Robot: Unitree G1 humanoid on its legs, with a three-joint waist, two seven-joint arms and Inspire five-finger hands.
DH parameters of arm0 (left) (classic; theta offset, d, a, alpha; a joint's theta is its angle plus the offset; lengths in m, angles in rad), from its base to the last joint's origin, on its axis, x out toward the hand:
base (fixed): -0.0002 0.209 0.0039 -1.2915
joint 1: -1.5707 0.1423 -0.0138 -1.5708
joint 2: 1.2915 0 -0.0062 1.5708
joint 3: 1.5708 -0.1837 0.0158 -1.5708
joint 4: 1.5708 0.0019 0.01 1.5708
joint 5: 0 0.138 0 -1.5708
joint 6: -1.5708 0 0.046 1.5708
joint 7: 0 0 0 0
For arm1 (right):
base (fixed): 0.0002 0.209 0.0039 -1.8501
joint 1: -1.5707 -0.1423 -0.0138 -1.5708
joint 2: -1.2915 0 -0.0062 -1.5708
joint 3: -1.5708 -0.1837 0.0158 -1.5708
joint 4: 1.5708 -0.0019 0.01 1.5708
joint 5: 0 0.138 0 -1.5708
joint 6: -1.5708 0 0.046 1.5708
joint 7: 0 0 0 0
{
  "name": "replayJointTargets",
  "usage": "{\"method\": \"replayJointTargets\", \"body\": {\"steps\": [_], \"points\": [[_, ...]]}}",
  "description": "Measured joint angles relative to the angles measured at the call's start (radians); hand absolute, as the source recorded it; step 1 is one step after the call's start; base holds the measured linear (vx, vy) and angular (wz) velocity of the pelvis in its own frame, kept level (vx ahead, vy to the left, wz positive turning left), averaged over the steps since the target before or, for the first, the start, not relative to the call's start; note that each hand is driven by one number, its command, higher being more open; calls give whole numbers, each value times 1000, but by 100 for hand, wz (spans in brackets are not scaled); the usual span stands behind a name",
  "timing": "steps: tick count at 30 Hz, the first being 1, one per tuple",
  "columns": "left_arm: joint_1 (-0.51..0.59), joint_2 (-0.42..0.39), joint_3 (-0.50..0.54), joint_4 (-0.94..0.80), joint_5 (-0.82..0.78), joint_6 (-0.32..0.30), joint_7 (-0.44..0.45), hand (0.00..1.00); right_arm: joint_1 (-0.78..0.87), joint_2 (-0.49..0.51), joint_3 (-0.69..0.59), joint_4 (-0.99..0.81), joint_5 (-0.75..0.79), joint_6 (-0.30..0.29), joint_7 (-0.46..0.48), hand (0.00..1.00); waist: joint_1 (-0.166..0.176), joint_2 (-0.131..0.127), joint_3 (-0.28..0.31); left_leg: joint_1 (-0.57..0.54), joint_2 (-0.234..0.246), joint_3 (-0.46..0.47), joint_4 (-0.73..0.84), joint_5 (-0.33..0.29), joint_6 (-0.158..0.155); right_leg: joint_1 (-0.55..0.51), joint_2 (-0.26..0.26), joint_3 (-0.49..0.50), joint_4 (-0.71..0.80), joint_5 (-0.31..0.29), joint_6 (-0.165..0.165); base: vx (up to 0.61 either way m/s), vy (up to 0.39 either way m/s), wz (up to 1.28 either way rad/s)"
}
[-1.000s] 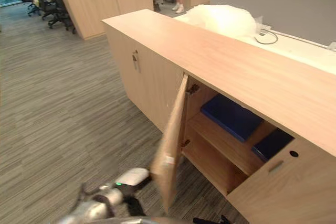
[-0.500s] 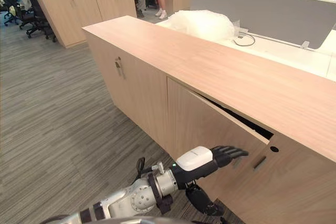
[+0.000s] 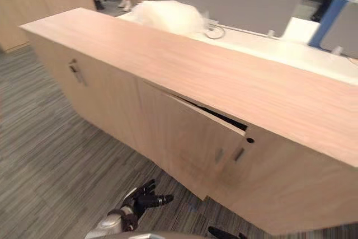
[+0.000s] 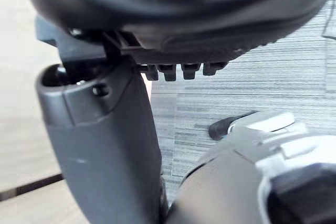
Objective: Walk over to the cabinet, pick up the folder, carry it to the office cabinet, place the folder inside the office cabinet, then close the office cabinet door
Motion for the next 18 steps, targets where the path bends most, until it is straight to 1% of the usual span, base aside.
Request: {"method": "replayJointTargets", "body": {"steps": [1,2,3,4,5,7,8,10,11,13,16,18], "points": [[2,-20,45,24,17,-1,1,100,-1,1,-19,0,0,3,-3,100,4,5,3,3,-46,-81,-40,-19,-14,-12,-2,29,6,2,4,31,184,-110],[-2,-36,107,52,27,-2,3,100,-4,6,-34,-1,0,5,-2,100,7,11,2,19,-90,-164,-127,-23,-20,-32,0,64,17,2,13,14,219,-86],[-2,-43,136,70,29,-4,3,100,-4,4,-41,-2,0,6,0,100,11,20,2,34,-100,-190,-180,-13,-15,-36,6,83,21,1,20,15,240,-92],[-14,-39,206,127,41,-5,4,100,-2,10,-64,-4,-1,6,2,100,13,13,2,70,-108,-162,-218,-23,7,-38,0,118,23,-3,32,37,260,-81],[-18,-40,275,170,59,-6,10,100,10,30,-86,-10,-6,7,9,100,12,-8,-10,84,-121,-125,-241,-24,14,-34,-19,143,12,4,43,58,207,-73],[-4,-33,350,201,97,-10,24,100,36,50,-101,-43,-8,9,11,100,14,-25,-22,109,-137,-78,-269,-27,23,-39,-45,176,10,4,50,74,166,-56],[10,-31,365,207,110,-14,27,100,41,52,-101,-49,-8,8,12,100,13,-27,-28,119,-143,-63,-282,-25,30,-45,-53,186,9,4,53,86,180,-66],[42,-32,412,227,136,-14,40,100,54,54,-101,-72,-7,8,22,100,17,-22,-43,156,-166,5,-354,-3,59,-70,-83,225,7,11,68,100,147,-69],[47,-33,422,228,136,-15,43,100,55,52,-101,-75,-8,7,25,100,18,-21,-46,169,-169,22,-372,2,65,-75,-88,225,7,14,71,106,99,-73],[71,-50,455,236,135,-18,46,100,60,43,-97,-83,-8,5,32,100,25,5,-62,217,-176,82,-448,24,69,-95,-99,211,12,28,81,134,77,-74],[68,-83,474,240,152,-31,56,100,74,39,-100,-85,1,-6,36,100,15,18,-73,251,-187,92,-489,40,65,-90,-109,168,8,30,85,120,34,-17],[50,-103,488,239,181,-44,56,100,79,43,-117,-80,0,-5,38,100,16,14,-85,252,-190,70,-492,41,64,-74,-116,113,-9,32,87,78,6,23]]}}
